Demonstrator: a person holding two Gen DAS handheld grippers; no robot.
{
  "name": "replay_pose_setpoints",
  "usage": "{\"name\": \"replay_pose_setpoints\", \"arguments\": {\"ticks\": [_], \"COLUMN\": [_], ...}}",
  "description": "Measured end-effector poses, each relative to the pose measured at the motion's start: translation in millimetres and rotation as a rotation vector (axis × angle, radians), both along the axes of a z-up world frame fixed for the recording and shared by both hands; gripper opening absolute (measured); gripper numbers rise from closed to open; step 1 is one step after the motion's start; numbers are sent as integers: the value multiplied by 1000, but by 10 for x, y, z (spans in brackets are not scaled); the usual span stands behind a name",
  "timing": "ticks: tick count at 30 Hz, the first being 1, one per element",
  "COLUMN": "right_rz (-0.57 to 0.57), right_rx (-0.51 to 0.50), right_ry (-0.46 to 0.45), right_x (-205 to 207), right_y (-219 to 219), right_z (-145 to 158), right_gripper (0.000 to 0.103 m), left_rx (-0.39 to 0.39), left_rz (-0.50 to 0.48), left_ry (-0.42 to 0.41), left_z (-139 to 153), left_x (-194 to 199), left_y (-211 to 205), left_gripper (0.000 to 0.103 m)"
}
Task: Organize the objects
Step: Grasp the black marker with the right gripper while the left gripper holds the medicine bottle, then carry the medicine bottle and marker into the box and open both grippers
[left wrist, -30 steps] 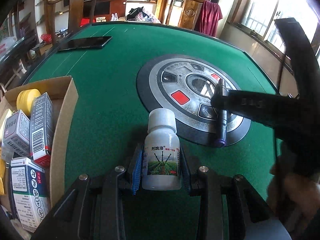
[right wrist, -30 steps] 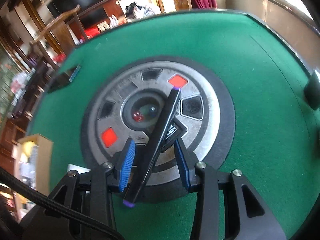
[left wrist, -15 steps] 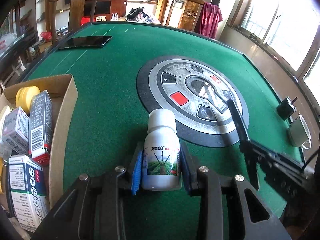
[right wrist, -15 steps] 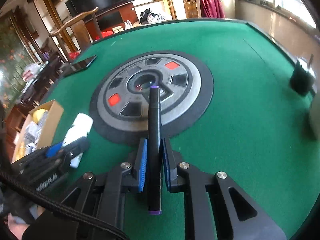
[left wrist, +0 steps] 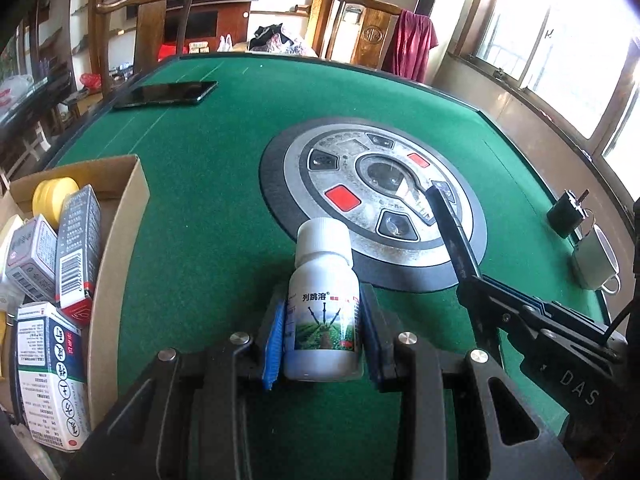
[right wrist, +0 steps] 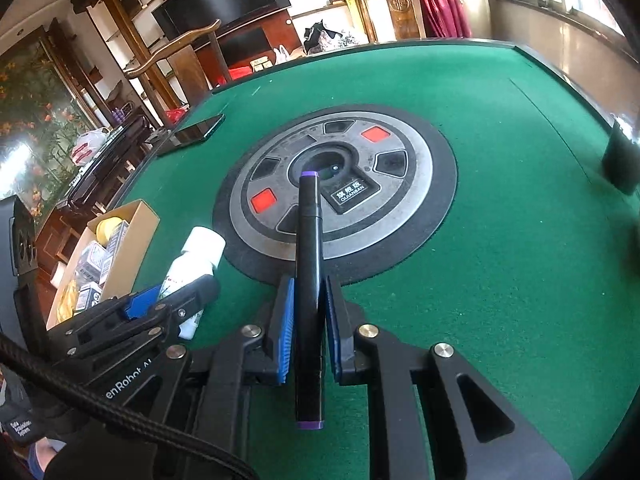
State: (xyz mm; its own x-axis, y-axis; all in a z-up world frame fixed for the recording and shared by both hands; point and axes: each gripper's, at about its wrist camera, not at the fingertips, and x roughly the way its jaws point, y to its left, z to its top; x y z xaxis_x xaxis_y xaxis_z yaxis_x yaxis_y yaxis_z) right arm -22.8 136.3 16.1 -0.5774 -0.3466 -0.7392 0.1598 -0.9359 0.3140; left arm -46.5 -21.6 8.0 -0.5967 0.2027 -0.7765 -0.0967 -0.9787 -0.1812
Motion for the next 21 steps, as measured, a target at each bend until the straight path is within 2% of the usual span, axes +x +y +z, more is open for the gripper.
{"name": "replay_pose_setpoints", "arguments": {"ticks": [10, 14, 21], "right_rz": [-9, -10, -11], "right_rx": [3, -2, -11], "right_ry": [-2, 8, 29], "right_x": [-8, -4, 56], "right_y": [6, 30, 13], "right_z": [-21, -3, 48], "right_gripper": [12, 12, 12], "left_rx": [-71, -67, -11], "left_rz": [21, 15, -16], "left_ry": [90, 99, 108], "left_z": [140, 191, 380], "left_x": [150, 295, 608], "left_y": [74, 107, 21], "left_gripper": [29, 29, 29]}}
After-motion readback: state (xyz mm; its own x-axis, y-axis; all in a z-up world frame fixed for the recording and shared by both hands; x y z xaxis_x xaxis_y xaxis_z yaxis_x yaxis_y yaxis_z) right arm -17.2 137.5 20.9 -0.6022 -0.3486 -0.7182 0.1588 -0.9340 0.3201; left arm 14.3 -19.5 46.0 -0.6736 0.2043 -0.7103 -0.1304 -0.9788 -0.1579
